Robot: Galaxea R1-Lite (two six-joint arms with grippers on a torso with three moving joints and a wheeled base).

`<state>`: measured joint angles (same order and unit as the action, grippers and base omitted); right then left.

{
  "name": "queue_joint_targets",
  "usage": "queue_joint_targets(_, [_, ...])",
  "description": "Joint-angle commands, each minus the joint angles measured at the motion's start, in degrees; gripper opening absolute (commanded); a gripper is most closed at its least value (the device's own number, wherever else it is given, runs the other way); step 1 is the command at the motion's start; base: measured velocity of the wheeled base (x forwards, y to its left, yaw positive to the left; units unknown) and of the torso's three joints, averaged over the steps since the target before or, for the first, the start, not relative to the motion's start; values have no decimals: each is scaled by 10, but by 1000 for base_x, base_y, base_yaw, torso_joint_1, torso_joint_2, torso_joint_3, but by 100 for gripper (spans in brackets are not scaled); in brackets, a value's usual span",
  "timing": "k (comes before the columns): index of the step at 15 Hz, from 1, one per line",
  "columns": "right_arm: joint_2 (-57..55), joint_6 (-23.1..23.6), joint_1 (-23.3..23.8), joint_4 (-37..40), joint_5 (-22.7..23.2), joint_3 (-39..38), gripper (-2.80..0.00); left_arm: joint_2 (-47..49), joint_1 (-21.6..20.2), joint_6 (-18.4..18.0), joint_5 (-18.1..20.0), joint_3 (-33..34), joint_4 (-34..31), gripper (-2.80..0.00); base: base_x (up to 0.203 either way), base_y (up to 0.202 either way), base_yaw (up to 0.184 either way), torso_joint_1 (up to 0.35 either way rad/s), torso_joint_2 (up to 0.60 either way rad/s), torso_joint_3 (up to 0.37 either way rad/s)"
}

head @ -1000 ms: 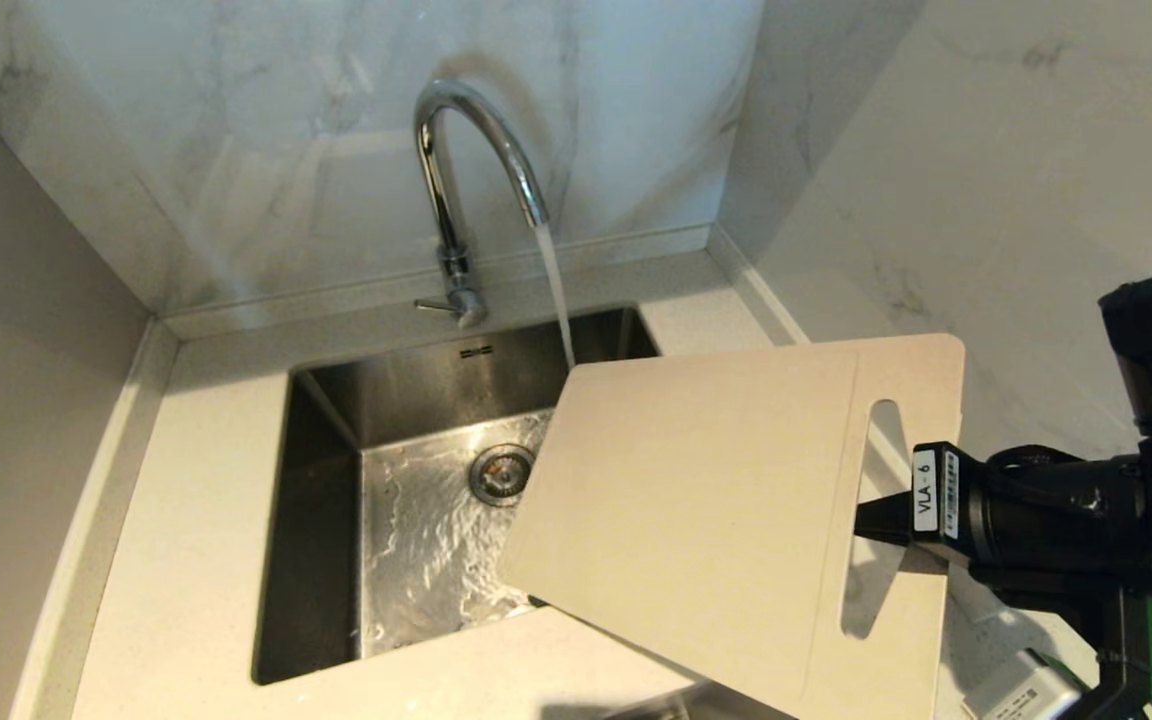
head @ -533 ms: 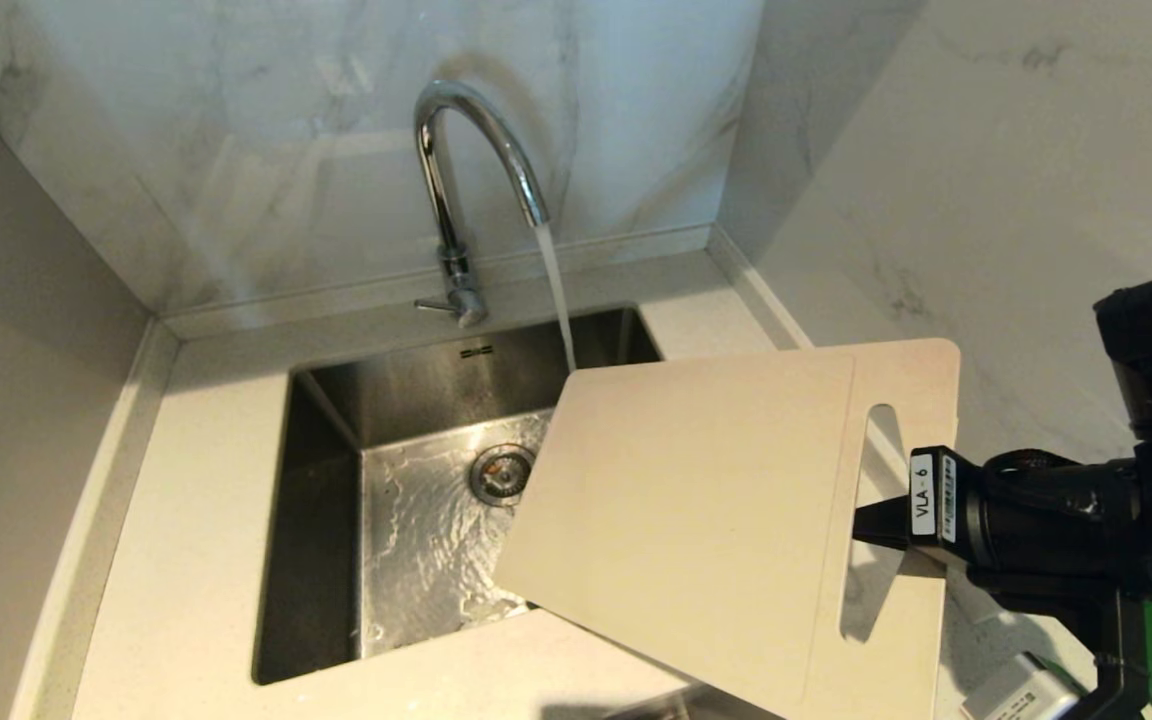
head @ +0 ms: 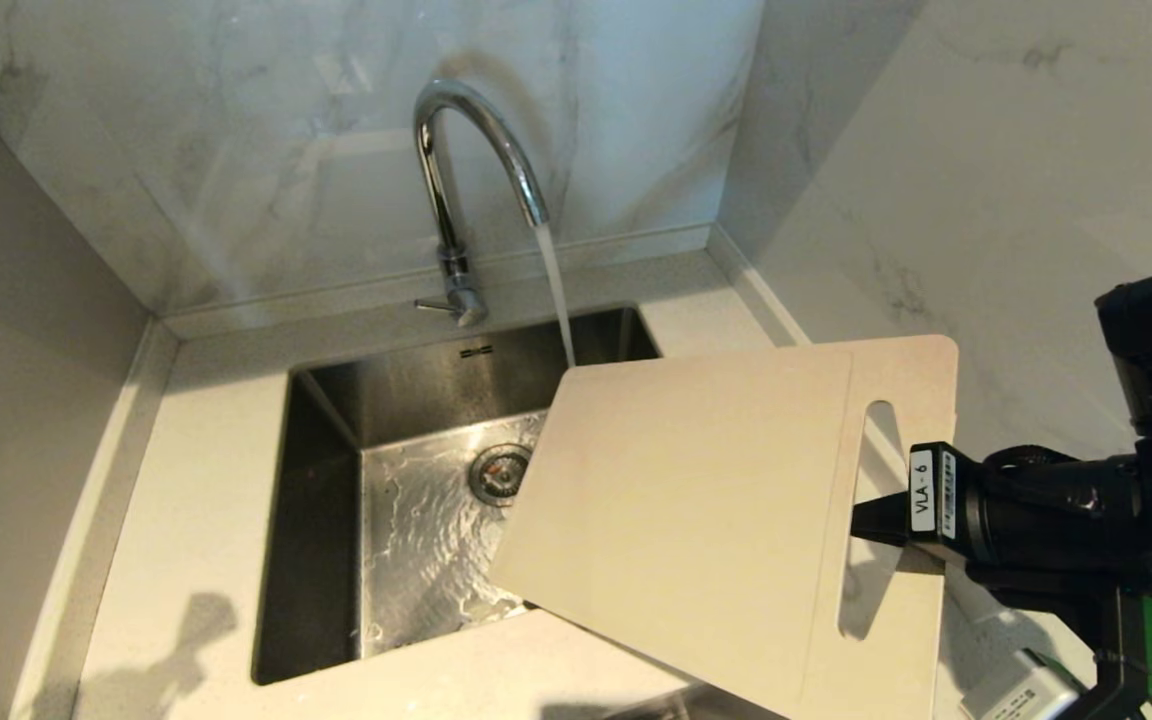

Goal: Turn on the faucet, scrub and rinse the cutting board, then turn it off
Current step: Scrub the cutting board underwater

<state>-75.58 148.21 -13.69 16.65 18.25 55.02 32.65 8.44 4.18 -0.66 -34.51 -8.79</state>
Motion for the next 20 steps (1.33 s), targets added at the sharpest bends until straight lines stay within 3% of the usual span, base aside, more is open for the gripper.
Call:
queue_joint_targets(1, [-13, 9, 0, 0, 1, 15, -280, 90, 18, 2, 11, -40, 1, -280, 0, 0, 0, 0, 0, 0])
queue_joint_targets(5, [-68, 10, -3, 1, 0, 87, -280, 128, 21, 5, 56, -85, 11, -280, 0, 0, 0, 0, 0, 0])
queue_joint_targets(10, [-135, 8, -60, 37, -1, 161, -280, 224, 21, 0, 131, -184, 28, -280, 0, 0, 0, 0, 0, 0])
queue_joint_targets(13, [-177, 17, -81, 69, -1, 225, -280, 255, 21, -1, 182, -210, 58, -280, 0, 0, 0, 0, 0, 0])
queue_joint_targets(20, [-278, 42, -99, 111, -5, 320, -280, 274, 21, 6, 216, -223, 60, -280, 0, 0, 0, 0, 0, 0])
